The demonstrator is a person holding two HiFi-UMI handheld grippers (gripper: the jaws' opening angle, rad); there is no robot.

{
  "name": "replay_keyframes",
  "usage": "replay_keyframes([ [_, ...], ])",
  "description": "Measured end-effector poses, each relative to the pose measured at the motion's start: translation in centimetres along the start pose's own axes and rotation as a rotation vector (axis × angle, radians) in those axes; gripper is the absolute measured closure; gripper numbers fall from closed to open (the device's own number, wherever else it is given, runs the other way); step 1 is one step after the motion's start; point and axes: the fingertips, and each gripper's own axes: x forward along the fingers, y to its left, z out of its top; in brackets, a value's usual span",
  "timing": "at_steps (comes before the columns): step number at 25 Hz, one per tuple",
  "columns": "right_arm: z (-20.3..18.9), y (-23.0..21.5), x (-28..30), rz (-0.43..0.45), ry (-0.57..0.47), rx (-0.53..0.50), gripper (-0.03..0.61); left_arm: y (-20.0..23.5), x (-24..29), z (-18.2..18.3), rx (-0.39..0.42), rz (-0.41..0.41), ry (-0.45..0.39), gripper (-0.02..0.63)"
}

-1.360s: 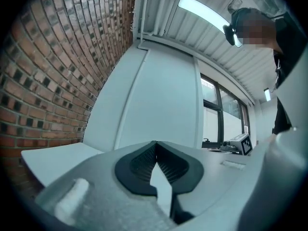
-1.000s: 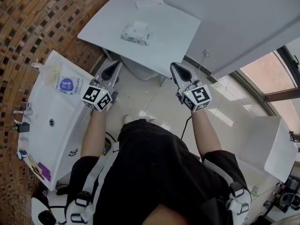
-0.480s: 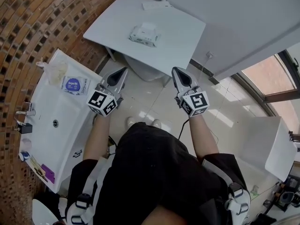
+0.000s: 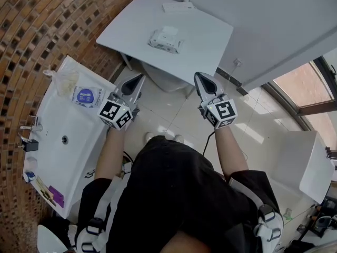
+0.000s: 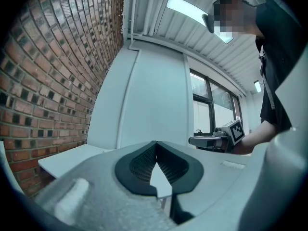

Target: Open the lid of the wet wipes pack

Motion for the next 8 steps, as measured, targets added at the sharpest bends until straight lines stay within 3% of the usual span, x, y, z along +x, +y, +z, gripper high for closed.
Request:
replay_keyframes([
  [8,-0.34,0.55,0.49,0.01,0.007,0.003,0.572,-0.05,-0.34,-0.47,-0.006,0.009,0.013,0.612],
])
